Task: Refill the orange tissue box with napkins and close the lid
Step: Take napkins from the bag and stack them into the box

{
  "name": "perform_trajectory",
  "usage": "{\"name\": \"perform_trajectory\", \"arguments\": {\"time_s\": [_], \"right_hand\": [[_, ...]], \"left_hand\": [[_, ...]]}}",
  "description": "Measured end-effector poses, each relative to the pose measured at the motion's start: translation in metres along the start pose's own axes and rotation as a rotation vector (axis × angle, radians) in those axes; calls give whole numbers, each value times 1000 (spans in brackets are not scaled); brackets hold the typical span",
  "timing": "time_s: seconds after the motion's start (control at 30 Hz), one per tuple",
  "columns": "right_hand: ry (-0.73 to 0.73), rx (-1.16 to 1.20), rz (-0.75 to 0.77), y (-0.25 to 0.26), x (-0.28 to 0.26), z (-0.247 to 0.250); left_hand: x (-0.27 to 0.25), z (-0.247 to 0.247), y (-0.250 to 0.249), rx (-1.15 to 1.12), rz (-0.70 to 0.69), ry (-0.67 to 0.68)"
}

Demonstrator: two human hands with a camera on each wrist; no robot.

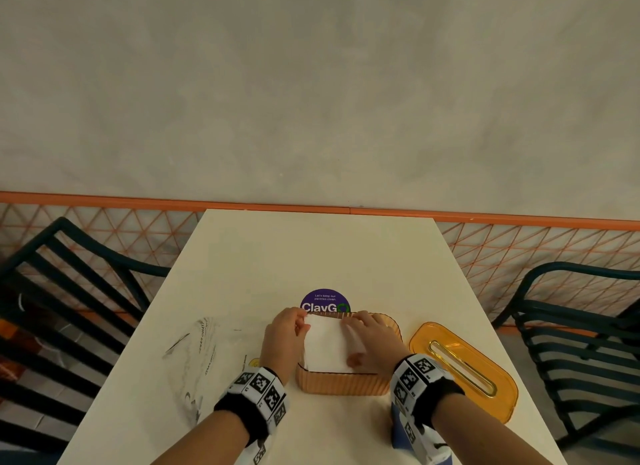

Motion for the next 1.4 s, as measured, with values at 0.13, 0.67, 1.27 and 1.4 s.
{"name": "perform_trajectory", "arguments": {"time_s": [0.13,0.67,1.27,1.4], "right_hand": [[-7,20,-25,-2,4,3],[-17,97,-82,-7,1,9],[6,69,-67,-19,0,21],[25,60,-57,-16,1,18]], "left_hand": [[-3,-2,-2,67,-51,-16],[22,-41,-37,639,-289,342],[13,-36,-38,607,-459,235],[21,-44,-31,444,-256,317]]}}
Point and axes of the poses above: each hand's wrist, its own x-axis towards the middle knuckle, its own z-axis out of the back of the hand, y = z × x, the point moved 5 cm from there along x, towards the middle knuckle, and after that the axes turned 2 degrees about y, right-handed, at the moved point
